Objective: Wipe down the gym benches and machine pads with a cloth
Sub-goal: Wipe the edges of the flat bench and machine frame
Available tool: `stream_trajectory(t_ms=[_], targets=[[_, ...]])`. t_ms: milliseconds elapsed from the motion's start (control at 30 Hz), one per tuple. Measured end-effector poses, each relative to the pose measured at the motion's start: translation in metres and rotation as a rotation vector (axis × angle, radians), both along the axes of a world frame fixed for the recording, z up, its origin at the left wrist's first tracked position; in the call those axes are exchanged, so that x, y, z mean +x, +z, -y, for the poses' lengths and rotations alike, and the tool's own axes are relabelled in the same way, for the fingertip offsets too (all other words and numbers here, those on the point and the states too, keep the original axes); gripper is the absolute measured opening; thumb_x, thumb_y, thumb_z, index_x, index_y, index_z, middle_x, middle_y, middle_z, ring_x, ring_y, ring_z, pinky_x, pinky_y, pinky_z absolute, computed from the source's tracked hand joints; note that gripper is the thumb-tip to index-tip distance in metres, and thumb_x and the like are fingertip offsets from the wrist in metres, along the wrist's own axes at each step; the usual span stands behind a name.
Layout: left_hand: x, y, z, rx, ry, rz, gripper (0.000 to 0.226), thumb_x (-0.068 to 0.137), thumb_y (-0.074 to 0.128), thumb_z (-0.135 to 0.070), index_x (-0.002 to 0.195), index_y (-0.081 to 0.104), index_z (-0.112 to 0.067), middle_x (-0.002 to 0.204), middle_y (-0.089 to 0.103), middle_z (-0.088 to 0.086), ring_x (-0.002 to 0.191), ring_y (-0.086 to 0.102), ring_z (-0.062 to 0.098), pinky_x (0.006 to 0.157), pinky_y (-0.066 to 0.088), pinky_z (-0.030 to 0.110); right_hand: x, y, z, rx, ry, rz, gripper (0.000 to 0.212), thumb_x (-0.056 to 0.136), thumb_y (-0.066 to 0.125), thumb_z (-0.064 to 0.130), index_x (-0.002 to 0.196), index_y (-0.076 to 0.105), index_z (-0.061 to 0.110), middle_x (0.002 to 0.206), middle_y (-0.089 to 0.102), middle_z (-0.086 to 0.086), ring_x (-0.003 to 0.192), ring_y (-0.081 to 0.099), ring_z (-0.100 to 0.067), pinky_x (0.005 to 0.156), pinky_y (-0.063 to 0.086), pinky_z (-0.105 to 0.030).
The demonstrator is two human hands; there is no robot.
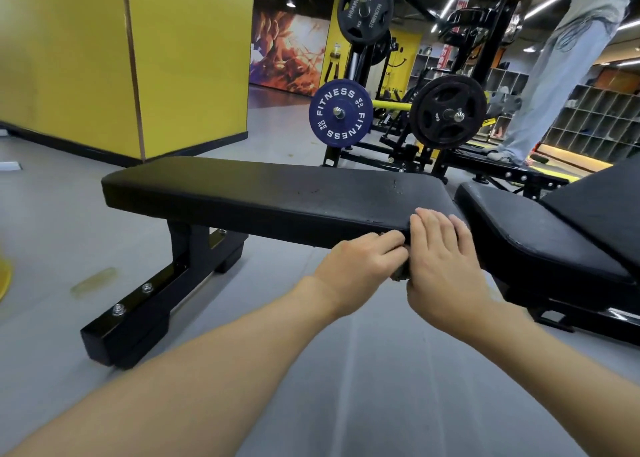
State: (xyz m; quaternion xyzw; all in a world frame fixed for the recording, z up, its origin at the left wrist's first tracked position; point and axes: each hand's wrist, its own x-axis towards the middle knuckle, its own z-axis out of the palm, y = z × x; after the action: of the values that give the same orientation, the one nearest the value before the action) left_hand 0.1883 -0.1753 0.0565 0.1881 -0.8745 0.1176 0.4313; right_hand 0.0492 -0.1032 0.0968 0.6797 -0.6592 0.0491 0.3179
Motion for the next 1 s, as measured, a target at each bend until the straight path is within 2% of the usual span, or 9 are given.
stream_trajectory(t_ms=[67, 167, 267, 367, 567, 733, 867, 933, 1000], targets=[[0.023, -0.008, 0.008, 0.024, 0.027, 0.031, 0.024, 0.086, 0.059, 0.003, 0.106, 0.066, -0.008, 0.108, 0.061, 0.003, 0.073, 0.052, 0.022, 0.046, 0.049, 0.039, 0.017, -0.002, 0.003, -0.009, 0.031, -0.025, 0.076, 0.064, 0.054, 0.012, 0.136, 0.044, -0.013, 0.141, 0.045, -0.028, 0.134, 0.041, -0.042, 0.115, 0.025, -0.056], [0.072, -0.020, 0.030, 0.061, 0.061, -0.027, 0.024, 0.090, 0.056, -0.005, 0.111, 0.065, -0.010, 0.111, 0.062, 0.004, 0.080, 0.061, 0.025, 0.056, 0.055, 0.041, 0.050, -0.009, 0.016, 0.057, 0.114, -0.080, 0.083, 0.064, 0.064, 0.014, 0.140, 0.041, -0.010, 0.147, 0.041, -0.027, 0.138, 0.037, -0.042, 0.115, 0.026, -0.057], [0.104, -0.024, 0.041, 0.096, 0.131, -0.150, 0.025, 0.083, 0.060, -0.001, 0.106, 0.065, -0.008, 0.105, 0.062, 0.006, 0.078, 0.064, 0.029, 0.058, 0.056, 0.042, 0.070, -0.008, 0.029, 0.093, 0.146, -0.078, 0.086, 0.067, 0.064, 0.018, 0.145, 0.037, -0.007, 0.153, 0.035, -0.024, 0.143, 0.031, -0.037, 0.116, 0.025, -0.056], [0.088, -0.020, 0.035, 0.123, 0.155, -0.206, 0.017, 0.080, 0.063, 0.001, 0.096, 0.068, -0.003, 0.094, 0.062, 0.009, 0.070, 0.061, 0.030, 0.055, 0.053, 0.043, 0.069, -0.003, 0.033, 0.106, 0.188, -0.011, 0.082, 0.070, 0.058, 0.013, 0.147, 0.035, -0.003, 0.155, 0.033, -0.018, 0.146, 0.029, -0.031, 0.119, 0.021, -0.047], [0.053, -0.017, 0.027, 0.143, 0.036, -0.167, 0.015, 0.082, 0.058, 0.004, 0.096, 0.065, 0.002, 0.100, 0.062, 0.010, 0.076, 0.057, 0.029, 0.058, 0.052, 0.044, 0.069, 0.003, 0.034, 0.100, 0.221, 0.140, 0.071, 0.079, 0.057, 0.005, 0.147, 0.037, 0.006, 0.156, 0.034, -0.007, 0.147, 0.026, -0.020, 0.120, 0.010, -0.034], [0.090, -0.017, 0.037, 0.163, 0.031, -0.075, 0.016, 0.088, 0.063, 0.000, 0.102, 0.062, -0.009, 0.108, 0.057, 0.001, 0.083, 0.054, 0.022, 0.058, 0.053, 0.042, 0.091, 0.005, 0.034, 0.110, 0.170, 0.078, 0.070, 0.077, 0.053, 0.008, 0.145, 0.036, 0.004, 0.153, 0.035, -0.013, 0.146, 0.026, -0.028, 0.121, 0.015, -0.042], [0.150, -0.026, 0.057, 0.334, 0.235, -0.312, 0.023, 0.091, 0.051, -0.014, 0.101, 0.071, -0.008, 0.106, 0.063, 0.002, 0.090, 0.061, 0.021, 0.077, 0.056, 0.040, 0.119, 0.003, 0.043, 0.222, 0.186, -0.041, 0.080, 0.087, 0.047, 0.015, 0.156, 0.006, 0.009, 0.164, 0.004, -0.011, 0.152, -0.001, -0.025, 0.123, 0.001, -0.045], [0.177, -0.033, 0.068, 0.509, 0.362, -0.457, 0.015, 0.094, 0.053, -0.007, 0.097, 0.068, -0.006, 0.101, 0.061, 0.000, 0.090, 0.058, 0.015, 0.087, 0.051, 0.041, 0.127, 0.004, 0.049, 0.250, 0.203, -0.076, 0.079, 0.089, 0.043, 0.015, 0.156, 0.001, 0.008, 0.165, -0.002, -0.009, 0.152, -0.007, -0.023, 0.123, -0.002, -0.043], [0.173, -0.029, 0.064, 0.560, 0.401, -0.516, 0.014, 0.092, 0.054, 0.002, 0.093, 0.067, -0.004, 0.100, 0.061, 0.004, 0.087, 0.056, 0.015, 0.086, 0.050, 0.040, 0.131, 0.006, 0.053, 0.275, 0.199, -0.091, 0.079, 0.090, 0.041, 0.014, 0.156, -0.001, 0.007, 0.165, -0.003, -0.009, 0.152, -0.008, -0.023, 0.123, -0.001, -0.042]])
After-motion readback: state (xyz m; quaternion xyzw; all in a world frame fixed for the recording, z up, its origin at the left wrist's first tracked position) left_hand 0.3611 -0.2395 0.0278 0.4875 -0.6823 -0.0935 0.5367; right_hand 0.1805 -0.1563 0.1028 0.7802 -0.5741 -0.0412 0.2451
